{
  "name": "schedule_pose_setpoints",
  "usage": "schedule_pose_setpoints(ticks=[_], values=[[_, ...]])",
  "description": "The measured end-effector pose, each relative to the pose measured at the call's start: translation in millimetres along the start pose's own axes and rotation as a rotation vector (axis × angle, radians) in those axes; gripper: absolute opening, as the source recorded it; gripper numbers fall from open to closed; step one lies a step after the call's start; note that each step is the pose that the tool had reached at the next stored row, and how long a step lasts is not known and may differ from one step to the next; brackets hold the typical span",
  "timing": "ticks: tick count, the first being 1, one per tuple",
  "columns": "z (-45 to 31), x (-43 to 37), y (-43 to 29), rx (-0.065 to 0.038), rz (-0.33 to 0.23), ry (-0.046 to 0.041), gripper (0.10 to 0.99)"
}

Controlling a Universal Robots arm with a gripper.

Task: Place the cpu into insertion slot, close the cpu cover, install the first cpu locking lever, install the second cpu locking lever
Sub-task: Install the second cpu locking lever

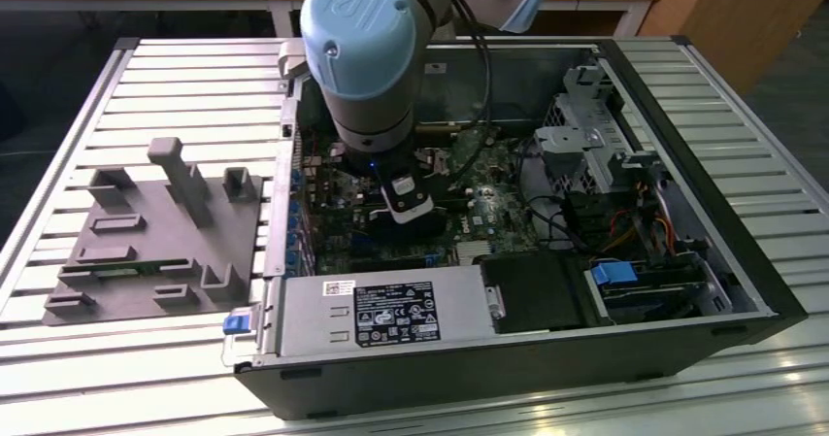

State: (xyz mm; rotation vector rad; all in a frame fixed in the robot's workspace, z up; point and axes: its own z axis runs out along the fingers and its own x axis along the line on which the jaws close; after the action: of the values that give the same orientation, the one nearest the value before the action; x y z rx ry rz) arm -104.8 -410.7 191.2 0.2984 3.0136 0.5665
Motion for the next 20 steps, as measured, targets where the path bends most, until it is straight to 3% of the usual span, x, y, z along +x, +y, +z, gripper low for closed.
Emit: schedule_pose_setpoints(ticks=[13, 20], values=[[0.9, 0.2, -0.4, -0.002, -0.001, -0.0019, 0.106], [0.1, -5.3, -2.8, -0.002, -0.001, -0.0019, 0.106]])
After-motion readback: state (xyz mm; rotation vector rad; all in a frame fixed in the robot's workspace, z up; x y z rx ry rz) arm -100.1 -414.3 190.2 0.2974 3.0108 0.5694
